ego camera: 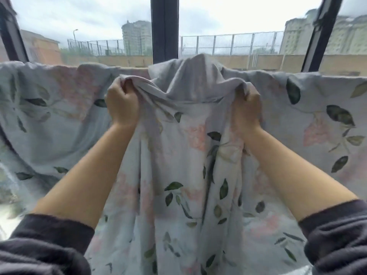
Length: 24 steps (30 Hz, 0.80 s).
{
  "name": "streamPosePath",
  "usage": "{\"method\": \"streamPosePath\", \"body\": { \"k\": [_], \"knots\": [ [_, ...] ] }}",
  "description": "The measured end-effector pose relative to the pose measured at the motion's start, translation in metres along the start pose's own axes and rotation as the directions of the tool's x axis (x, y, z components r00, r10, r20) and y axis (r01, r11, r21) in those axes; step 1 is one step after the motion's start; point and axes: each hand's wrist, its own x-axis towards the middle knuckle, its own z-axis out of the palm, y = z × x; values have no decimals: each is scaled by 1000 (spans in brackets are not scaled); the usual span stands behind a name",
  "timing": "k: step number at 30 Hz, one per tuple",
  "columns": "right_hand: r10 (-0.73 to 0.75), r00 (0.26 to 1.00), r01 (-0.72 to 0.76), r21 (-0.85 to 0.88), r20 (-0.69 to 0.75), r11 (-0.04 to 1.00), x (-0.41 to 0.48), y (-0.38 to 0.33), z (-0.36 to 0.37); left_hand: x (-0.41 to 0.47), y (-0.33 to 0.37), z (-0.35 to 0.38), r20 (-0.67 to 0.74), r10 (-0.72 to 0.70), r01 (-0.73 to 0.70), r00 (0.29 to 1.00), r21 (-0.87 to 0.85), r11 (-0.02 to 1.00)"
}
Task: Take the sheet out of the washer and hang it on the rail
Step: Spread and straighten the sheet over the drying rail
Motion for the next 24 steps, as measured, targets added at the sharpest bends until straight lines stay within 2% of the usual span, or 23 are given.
{"method": "streamPosePath", "body": {
  "k": [2,4,7,9,10,11,12,13,14,17,18,19,20,21,22,24],
  "knots": [
    [-63,995,64,13,-77,998,35,-30,2,35,20,8,-43,2,-2,999,-10,1000],
    [-156,978,148,-71,-141,987,74,-55,6,71,40,18,-64,19,-17,998,35,999],
    [-223,957,203,-119,-188,972,127,-75,12,112,53,39,15,77,-78,997,93,993],
    [-214,975,201,-179,-54,963,143,-67,19,123,45,57,238,28,-73,971,183,980],
    [-163,982,184,-286,93,940,147,-56,26,123,37,67,410,-49,-78,911,287,955],
    [-48,960,168,-428,276,888,145,-44,33,118,28,74,560,-153,-122,814,422,898],
    [110,896,165,-552,430,817,141,-31,38,114,19,80,638,-247,-188,729,534,825],
    [240,824,174,-633,512,754,135,-22,40,112,13,83,656,-302,-238,692,602,762],
    [300,781,187,-664,547,724,132,-18,40,111,11,85,657,-321,-261,683,629,732],
    [338,743,179,-658,577,731,130,-24,32,107,19,84,651,-328,-276,684,648,710],
    [335,737,180,-649,587,739,129,-27,30,102,22,81,621,-288,-265,729,644,717],
    [336,733,178,-644,591,744,129,-28,25,94,26,79,563,-196,-244,803,610,753],
    [330,728,191,-640,601,744,128,-28,23,82,31,76,480,-69,-230,874,536,812],
    [327,718,211,-640,614,739,130,-29,20,67,42,76,391,75,-251,917,421,872],
    [331,703,225,-638,629,736,127,-30,21,51,52,78,341,193,-307,920,320,896],
    [310,724,202,-619,617,759,125,-35,26,20,79,97,434,348,-477,831,232,848]
  ]
}}
